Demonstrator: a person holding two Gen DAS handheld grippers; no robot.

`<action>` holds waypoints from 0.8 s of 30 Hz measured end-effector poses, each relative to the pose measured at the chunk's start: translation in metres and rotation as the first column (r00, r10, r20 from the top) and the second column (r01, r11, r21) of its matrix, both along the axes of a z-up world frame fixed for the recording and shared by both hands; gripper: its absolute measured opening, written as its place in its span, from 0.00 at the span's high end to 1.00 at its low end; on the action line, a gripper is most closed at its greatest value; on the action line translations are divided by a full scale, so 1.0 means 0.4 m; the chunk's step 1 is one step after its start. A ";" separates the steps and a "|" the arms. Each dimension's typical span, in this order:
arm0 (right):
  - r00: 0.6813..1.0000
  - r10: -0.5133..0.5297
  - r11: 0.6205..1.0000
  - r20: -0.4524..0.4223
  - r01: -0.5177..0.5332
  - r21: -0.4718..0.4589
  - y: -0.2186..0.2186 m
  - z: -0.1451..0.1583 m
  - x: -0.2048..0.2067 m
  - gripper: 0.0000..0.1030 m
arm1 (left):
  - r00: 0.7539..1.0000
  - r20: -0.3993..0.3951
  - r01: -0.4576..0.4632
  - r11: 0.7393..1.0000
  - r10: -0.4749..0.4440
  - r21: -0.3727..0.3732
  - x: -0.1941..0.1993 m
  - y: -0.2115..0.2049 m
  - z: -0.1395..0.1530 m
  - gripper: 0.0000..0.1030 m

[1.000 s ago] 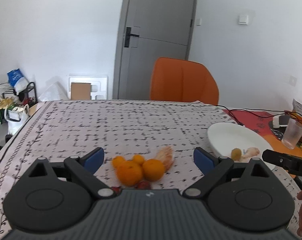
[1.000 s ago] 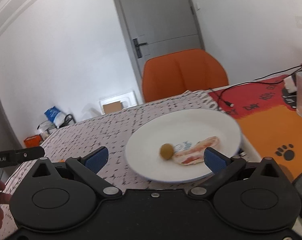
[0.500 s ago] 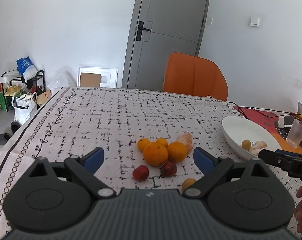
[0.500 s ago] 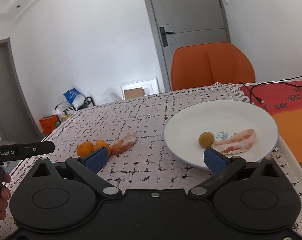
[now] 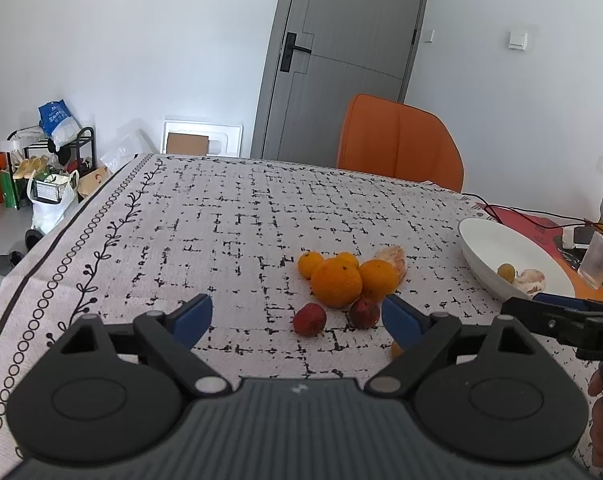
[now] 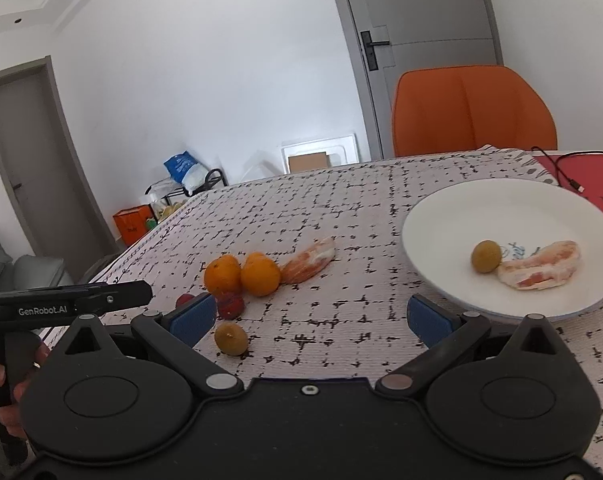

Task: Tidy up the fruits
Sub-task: 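Move both grippers back to the fruit pile, then grasp a red plum with the left gripper while the right gripper grasps an orange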

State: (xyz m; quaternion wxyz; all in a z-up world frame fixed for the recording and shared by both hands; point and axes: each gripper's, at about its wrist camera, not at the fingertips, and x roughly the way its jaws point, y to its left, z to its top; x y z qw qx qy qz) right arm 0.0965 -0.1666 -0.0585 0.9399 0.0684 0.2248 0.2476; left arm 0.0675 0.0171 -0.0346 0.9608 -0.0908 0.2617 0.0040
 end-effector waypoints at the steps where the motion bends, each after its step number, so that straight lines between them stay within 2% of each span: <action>1: 1.000 0.003 1.000 -0.001 -0.003 -0.001 0.004 -0.001 0.001 0.00 | 1.000 -0.003 0.002 1.000 -0.002 -0.003 0.003 0.001 -0.004 0.15; 8: 0.999 0.038 0.999 -0.020 -0.038 0.000 0.035 -0.007 0.024 0.02 | 0.999 -0.031 0.007 0.999 -0.008 -0.037 0.029 0.011 -0.032 0.34; 12: 0.997 0.059 0.998 -0.039 -0.059 0.002 0.049 -0.012 0.037 0.11 | 0.999 -0.050 0.006 0.998 -0.009 -0.059 0.049 0.014 -0.047 0.42; 15: 0.996 0.070 0.998 -0.056 -0.070 0.008 0.057 -0.015 0.051 0.16 | 0.998 -0.054 0.020 0.997 -0.024 -0.075 0.063 0.011 -0.055 0.45; 21: 0.994 0.080 0.997 -0.076 -0.079 0.017 0.068 -0.021 0.076 0.22 | 0.996 -0.084 0.028 0.996 -0.036 -0.089 0.096 0.005 -0.076 0.59; 22: 0.994 0.081 0.997 -0.079 -0.080 0.020 0.070 -0.021 0.080 0.23 | 0.996 -0.082 0.025 0.996 -0.032 -0.086 0.099 0.004 -0.078 0.62; 23: 0.993 0.081 0.997 -0.082 -0.080 0.022 0.072 -0.021 0.086 0.23 | 0.996 -0.081 0.017 0.997 -0.023 -0.080 0.101 0.005 -0.079 0.73; 24: 0.993 0.080 0.997 -0.084 -0.079 0.022 0.074 -0.021 0.091 0.24 | 0.996 -0.086 0.010 0.996 -0.018 -0.088 0.104 0.008 -0.080 0.79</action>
